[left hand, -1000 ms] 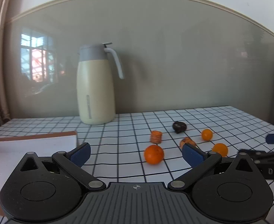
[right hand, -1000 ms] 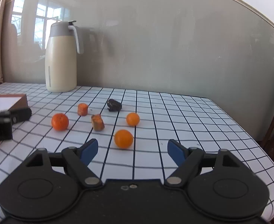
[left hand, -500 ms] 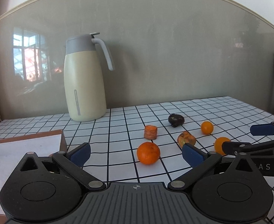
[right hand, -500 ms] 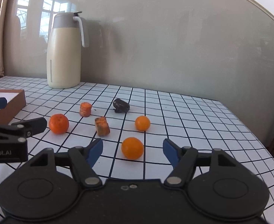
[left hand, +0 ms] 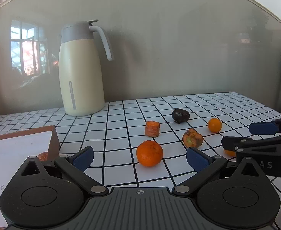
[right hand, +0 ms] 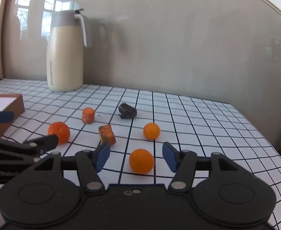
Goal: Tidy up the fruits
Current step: 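Close the left gripper on an orange while the right gripper grasps another orange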
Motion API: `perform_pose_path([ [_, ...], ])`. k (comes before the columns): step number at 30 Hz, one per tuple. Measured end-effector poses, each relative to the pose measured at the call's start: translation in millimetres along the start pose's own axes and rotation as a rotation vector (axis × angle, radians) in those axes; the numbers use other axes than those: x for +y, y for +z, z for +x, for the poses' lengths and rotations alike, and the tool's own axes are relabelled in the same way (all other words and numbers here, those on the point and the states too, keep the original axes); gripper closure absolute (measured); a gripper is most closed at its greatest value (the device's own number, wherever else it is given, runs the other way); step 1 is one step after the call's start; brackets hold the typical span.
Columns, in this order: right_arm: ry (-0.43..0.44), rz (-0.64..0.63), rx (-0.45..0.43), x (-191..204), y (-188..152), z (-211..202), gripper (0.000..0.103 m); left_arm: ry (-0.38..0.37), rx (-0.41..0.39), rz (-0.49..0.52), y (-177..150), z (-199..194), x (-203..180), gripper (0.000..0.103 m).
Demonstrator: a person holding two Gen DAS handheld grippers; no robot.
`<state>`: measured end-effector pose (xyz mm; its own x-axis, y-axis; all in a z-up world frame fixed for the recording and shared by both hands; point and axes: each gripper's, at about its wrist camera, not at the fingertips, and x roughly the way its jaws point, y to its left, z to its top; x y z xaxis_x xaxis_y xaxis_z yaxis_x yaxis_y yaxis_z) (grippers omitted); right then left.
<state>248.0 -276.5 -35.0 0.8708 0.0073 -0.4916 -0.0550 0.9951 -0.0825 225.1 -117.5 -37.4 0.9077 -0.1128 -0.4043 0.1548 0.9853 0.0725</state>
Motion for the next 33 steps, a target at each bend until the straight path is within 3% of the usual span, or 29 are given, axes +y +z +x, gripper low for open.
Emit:
perform_pose_path([
  [7, -0.005, 0.016, 0.049, -4, -6, 11, 0.060, -0.038, 0.052, -0.009, 5, 12, -3, 0.000],
  [9, -0.005, 0.011, 0.055, -2, -6, 12, 0.060, -0.046, 0.061, -0.012, 7, 15, -4, 0.005],
  [11, -0.004, 0.012, 0.060, -2, -6, 13, 0.061, -0.048, 0.075, -0.010, 9, 20, -5, 0.016],
  [25, 0.000, 0.023, 0.106, -4, -5, 22, 0.073, -0.072, 0.178, -0.014, 14, 56, -9, 0.023],
  [27, 0.005, 0.031, 0.110, -5, -4, 22, 0.078, -0.075, 0.189, -0.011, 14, 60, -10, 0.033],
  [28, 0.006, 0.032, 0.110, -5, -4, 22, 0.078, -0.083, 0.198, -0.006, 14, 61, -11, 0.058],
  [29, 0.007, 0.034, 0.110, -5, -4, 22, 0.078, -0.078, 0.208, -0.002, 14, 63, -12, 0.065],
  [33, 0.005, 0.051, 0.109, -8, -5, 20, 0.079, -0.091, 0.188, 0.005, 14, 59, -13, 0.065],
])
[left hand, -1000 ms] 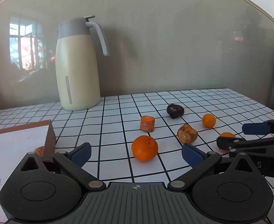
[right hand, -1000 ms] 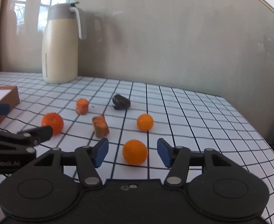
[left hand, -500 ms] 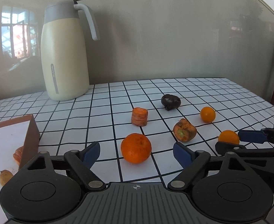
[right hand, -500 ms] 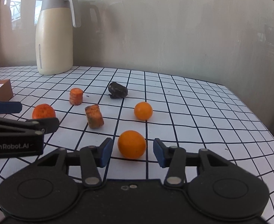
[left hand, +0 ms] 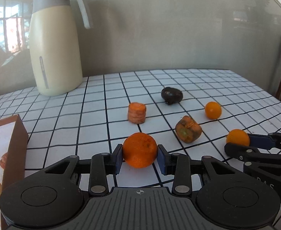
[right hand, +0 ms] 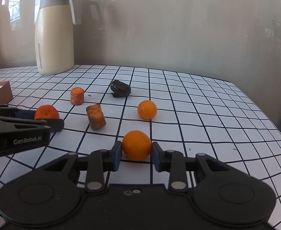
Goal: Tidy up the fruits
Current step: 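Close the left gripper on an orange while the right gripper grasps another orange, then carry both held oranges with both grippers over the white tray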
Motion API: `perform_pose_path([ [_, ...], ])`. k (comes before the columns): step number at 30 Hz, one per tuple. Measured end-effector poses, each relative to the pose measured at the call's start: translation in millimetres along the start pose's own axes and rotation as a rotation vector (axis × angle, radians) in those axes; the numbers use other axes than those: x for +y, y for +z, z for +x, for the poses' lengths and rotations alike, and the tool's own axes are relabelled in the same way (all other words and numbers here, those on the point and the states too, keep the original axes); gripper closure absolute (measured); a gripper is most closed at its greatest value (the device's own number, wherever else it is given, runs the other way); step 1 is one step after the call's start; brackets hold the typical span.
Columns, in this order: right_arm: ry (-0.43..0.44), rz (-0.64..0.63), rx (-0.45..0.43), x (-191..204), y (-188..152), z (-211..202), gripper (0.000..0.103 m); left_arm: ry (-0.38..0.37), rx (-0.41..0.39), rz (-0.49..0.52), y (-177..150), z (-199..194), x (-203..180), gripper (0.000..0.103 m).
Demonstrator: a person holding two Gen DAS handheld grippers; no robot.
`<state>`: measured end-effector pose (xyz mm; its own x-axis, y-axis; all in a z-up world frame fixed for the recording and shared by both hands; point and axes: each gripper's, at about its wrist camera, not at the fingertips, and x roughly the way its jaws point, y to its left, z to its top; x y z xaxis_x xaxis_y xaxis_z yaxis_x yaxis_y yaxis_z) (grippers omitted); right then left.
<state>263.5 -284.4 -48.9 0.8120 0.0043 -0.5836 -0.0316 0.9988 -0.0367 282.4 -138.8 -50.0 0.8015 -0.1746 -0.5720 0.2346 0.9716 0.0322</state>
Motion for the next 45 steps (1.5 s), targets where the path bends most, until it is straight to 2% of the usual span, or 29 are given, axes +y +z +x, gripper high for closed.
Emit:
perform_pose_path([
  [6, -0.005, 0.022, -0.020, -3, 2, -8, 0.079, -0.001, -0.025, -0.003, -2, -14, 1, 0.065],
  [15, 0.010, 0.032, -0.086, 0, 0, -44, 0.079, 0.008, -0.092, -0.008, -5, -62, 7, 0.065],
  [19, 0.017, 0.004, -0.126, 9, -2, -61, 0.079, 0.035, -0.125, -0.006, -9, -86, 16, 0.065],
  [27, 0.044, -0.022, -0.148, 29, -14, -84, 0.078, 0.109, -0.159, -0.033, -44, -138, 41, 0.065],
  [36, 0.090, -0.030, -0.187, 47, -19, -110, 0.078, 0.176, -0.257, -0.022, -59, -191, 60, 0.065],
  [45, 0.159, -0.086, -0.226, 80, -13, -118, 0.078, 0.235, -0.271, -0.036, -64, -208, 84, 0.065],
])
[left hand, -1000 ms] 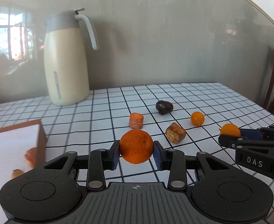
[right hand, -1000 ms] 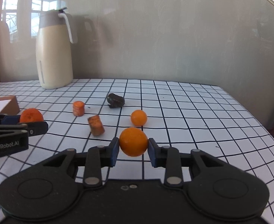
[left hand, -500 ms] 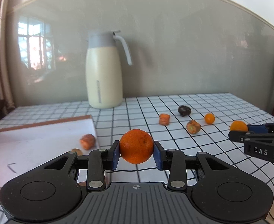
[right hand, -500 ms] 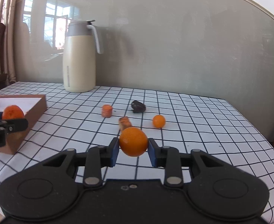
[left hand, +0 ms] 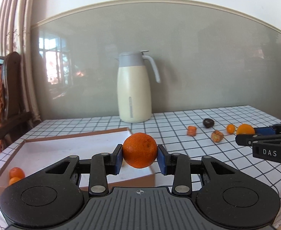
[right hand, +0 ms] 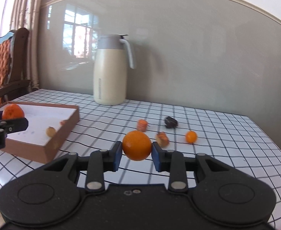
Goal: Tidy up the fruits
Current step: 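Carry both held oranges with both grippers over the white tray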
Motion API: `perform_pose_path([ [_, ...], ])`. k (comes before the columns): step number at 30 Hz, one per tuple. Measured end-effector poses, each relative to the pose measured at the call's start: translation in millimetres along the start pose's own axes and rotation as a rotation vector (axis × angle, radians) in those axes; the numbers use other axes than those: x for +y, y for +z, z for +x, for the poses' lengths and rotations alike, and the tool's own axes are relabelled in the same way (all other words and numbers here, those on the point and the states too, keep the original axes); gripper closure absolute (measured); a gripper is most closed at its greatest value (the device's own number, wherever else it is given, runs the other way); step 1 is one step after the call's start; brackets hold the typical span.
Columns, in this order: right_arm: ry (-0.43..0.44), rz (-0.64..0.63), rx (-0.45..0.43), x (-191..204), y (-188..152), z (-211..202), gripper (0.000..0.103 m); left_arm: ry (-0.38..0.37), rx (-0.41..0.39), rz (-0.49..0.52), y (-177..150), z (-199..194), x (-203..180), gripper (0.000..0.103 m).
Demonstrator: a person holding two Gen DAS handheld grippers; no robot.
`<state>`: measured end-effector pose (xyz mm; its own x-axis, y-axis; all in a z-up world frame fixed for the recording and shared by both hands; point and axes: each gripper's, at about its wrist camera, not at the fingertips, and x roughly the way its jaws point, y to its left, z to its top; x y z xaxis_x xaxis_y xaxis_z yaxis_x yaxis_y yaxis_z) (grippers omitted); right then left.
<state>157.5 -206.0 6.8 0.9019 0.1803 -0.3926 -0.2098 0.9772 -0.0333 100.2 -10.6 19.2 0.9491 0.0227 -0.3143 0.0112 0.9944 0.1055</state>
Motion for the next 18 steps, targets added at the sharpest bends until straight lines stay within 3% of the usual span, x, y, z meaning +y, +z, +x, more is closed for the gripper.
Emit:
perform_pose_path([
  [18, 0.098, -0.060, -0.053, 54, 14, 2, 0.078, 0.078, -0.008, -0.042, -5, -8, 42, 0.065],
])
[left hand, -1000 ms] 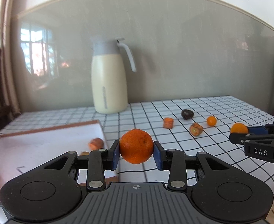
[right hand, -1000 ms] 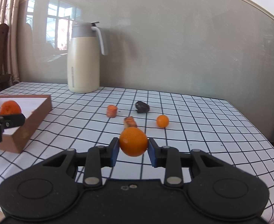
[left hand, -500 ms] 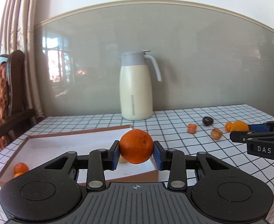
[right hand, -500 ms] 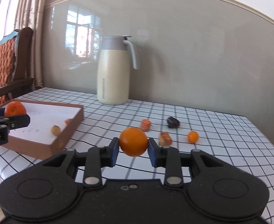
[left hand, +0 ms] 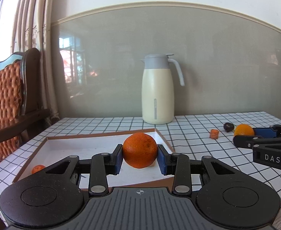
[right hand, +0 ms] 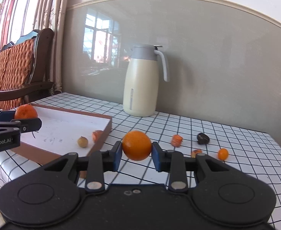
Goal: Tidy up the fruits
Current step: 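Carry both held oranges with both grippers over the white tray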
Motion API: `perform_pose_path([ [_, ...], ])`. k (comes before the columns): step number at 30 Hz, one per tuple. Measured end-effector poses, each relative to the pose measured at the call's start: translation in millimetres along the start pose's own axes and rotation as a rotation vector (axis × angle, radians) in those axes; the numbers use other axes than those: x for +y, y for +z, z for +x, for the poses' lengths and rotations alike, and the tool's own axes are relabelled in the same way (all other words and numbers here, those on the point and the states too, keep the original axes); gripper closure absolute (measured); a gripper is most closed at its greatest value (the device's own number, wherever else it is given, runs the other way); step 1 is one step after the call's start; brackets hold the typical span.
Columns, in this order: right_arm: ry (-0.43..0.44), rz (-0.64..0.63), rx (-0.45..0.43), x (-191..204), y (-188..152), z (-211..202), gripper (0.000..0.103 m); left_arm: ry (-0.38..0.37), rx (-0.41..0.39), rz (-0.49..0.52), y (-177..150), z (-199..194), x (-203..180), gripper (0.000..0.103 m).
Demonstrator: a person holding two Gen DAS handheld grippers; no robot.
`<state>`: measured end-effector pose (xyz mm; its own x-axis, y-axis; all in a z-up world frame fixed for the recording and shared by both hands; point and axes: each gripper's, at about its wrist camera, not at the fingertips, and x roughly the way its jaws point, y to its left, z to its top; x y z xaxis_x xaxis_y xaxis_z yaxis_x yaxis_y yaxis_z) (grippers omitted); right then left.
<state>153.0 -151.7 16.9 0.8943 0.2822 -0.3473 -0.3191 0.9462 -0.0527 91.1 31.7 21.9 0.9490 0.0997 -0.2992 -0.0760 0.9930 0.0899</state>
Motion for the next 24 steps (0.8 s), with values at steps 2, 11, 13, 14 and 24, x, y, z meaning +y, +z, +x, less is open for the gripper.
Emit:
perform_pose_path([
  [2, 0.010, -0.004, -0.002, 5, 1, 2, 0.078, 0.010, 0.000, -0.004, -1, -1, 6, 0.065],
  [11, 0.055, -0.030, -0.009, 31, 6, 10, 0.078, 0.061, 0.006, -0.036, -4, -2, 41, 0.065],
  [13, 0.066, -0.037, -0.011, 37, 7, 11, 0.078, 0.074, 0.005, -0.043, -5, -4, 49, 0.065],
  [14, 0.071, -0.042, -0.012, 41, 7, 12, 0.078, 0.079, 0.006, -0.046, -6, -4, 53, 0.065],
  [24, 0.108, -0.063, -0.031, 64, 14, 18, 0.078, 0.132, 0.006, -0.077, -10, -7, 82, 0.065],
])
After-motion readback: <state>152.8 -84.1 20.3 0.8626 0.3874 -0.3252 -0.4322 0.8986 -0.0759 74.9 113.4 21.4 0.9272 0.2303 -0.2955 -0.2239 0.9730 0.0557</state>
